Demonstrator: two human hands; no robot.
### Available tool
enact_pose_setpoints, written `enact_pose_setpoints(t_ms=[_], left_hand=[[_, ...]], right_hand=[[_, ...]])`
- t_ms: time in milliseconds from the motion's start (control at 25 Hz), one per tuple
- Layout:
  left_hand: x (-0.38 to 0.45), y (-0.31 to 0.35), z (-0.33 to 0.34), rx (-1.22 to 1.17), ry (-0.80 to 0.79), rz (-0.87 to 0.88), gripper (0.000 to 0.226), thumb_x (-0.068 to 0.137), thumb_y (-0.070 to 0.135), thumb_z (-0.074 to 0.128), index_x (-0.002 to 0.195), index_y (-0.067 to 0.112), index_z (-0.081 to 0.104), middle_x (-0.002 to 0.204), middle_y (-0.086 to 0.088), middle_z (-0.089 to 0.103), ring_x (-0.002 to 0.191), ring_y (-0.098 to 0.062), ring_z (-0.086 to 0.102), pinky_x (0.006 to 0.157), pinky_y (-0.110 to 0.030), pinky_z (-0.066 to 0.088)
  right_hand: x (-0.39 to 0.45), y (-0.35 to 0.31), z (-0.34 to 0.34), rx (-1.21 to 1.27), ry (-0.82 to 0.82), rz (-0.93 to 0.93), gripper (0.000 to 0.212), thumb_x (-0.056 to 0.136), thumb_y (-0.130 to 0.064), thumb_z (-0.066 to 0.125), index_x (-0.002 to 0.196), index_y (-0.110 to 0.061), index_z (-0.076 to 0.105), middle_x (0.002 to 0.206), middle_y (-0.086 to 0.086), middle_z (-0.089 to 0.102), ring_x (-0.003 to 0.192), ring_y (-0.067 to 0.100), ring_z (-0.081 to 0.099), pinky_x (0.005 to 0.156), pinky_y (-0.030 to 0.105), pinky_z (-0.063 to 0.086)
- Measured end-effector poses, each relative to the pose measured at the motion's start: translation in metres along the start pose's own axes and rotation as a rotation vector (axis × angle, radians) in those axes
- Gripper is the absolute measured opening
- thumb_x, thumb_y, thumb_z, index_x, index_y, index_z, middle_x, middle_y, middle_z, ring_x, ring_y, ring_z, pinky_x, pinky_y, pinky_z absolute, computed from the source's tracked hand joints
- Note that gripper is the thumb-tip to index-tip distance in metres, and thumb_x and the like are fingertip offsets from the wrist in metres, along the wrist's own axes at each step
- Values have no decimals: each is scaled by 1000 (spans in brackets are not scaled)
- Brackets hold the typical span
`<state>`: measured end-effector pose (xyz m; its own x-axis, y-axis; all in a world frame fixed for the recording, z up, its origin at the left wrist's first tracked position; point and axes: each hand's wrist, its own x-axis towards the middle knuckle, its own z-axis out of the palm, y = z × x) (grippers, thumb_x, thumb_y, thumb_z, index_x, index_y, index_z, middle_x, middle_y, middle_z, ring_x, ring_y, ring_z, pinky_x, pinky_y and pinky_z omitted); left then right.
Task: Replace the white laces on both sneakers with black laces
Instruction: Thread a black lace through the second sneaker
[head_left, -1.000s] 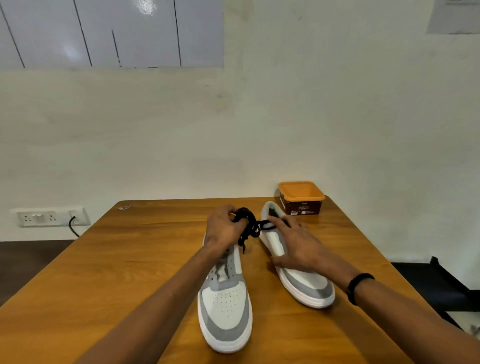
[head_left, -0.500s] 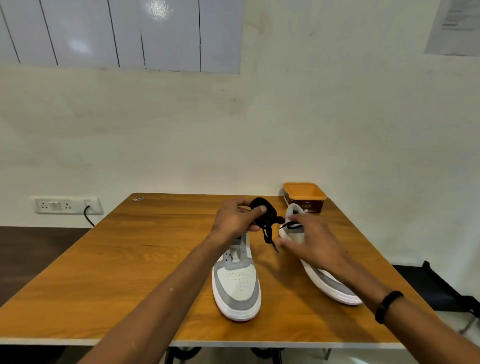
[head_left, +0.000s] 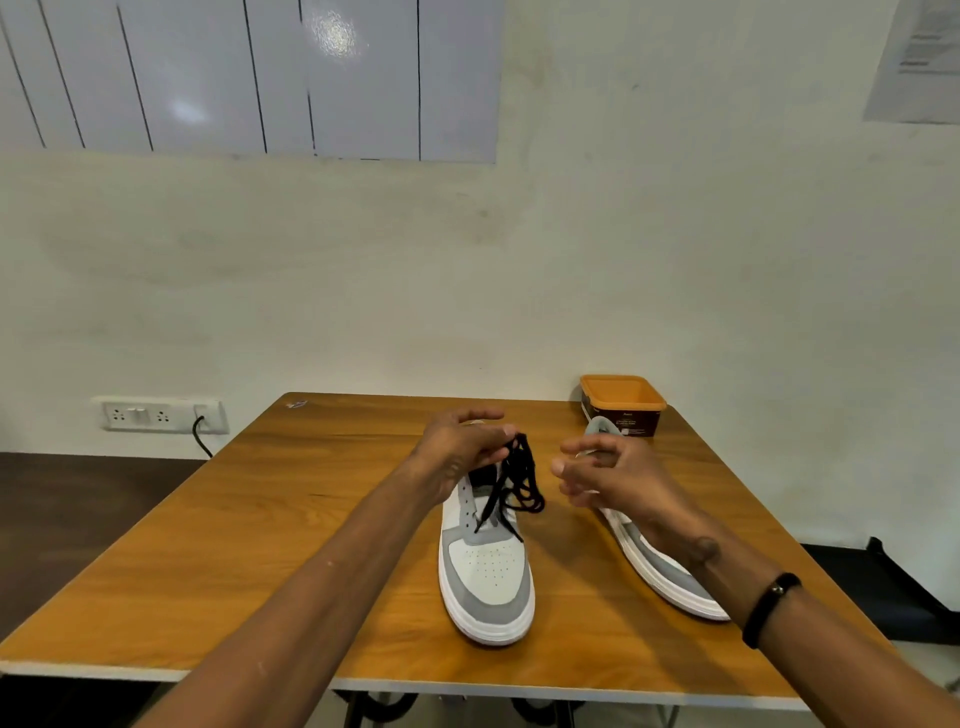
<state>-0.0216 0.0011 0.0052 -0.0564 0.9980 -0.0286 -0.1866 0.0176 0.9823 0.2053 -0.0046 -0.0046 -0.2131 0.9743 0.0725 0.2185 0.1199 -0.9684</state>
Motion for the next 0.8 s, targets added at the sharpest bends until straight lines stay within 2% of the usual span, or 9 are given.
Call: enact_pose_setpoints(t_ms=[120,200,280,360,440,560,680,760,800], left_hand=[[-4,10,10,172,-153,36,38,89,1,80,124,10,69,105,-13,80,93,-20,76,78,-27,62],[-4,23,16,274,-241,72,37,90,-2,77,124,12,71,103,-12,77,92,-20,74,79,-29,59],[-4,38,19,309,-270,78,36,91,-6,73,122,13,72,100,-15,75,88,-20,71,74,-28,56],[-6,54,18,277,-284,49,33,93,-6,70,121,11,73,89,-13,71,77,-18,67,63,-23,52],[-4,70,11,208,-265,22,29,95,-7,67,118,9,73,84,-8,67,68,-14,61,54,-19,47],[0,95,-20,216,-114,26,27,97,-6,62,114,11,75,86,-7,63,57,-9,49,46,-18,37],[-5,109,-65,685,-6,26,20,95,18,78,115,20,77,83,-2,65,51,-9,38,49,-23,29],[-7,105,-94,1085,29,-67,40,83,44,87,113,21,76,91,-2,70,61,-11,46,52,-24,36],[-10,98,-106,1318,64,-128,54,77,55,88,116,22,74,100,-2,70,74,-14,55,60,-26,46]], right_hand=[[3,-3,11,-234,-23,-171,52,84,-30,87,132,-33,66,116,-13,71,104,8,70,79,25,59],[8,-7,14,-297,14,-269,43,89,-26,83,129,-32,68,113,-15,72,103,3,69,81,20,54],[14,-12,11,-318,105,-329,26,94,-22,78,119,-28,74,103,-13,76,97,2,71,84,22,57],[22,-14,3,-394,156,-351,14,96,-20,75,110,-24,78,100,-11,76,93,4,71,82,26,60],[30,-10,-10,-495,169,-347,13,97,-17,75,109,-18,79,101,-7,76,92,6,70,80,29,62],[39,3,-33,-563,233,-343,17,97,-9,72,113,-13,78,106,-1,77,92,7,71,80,21,59],[38,9,-51,-413,289,-251,19,99,-2,66,113,-11,74,98,3,78,82,10,76,74,21,60],[39,11,-56,-268,294,-187,20,97,2,67,114,-8,73,98,8,78,81,13,78,69,17,57],[40,11,-53,-197,285,-163,21,97,3,68,115,-5,72,98,10,79,81,13,78,68,16,58]])
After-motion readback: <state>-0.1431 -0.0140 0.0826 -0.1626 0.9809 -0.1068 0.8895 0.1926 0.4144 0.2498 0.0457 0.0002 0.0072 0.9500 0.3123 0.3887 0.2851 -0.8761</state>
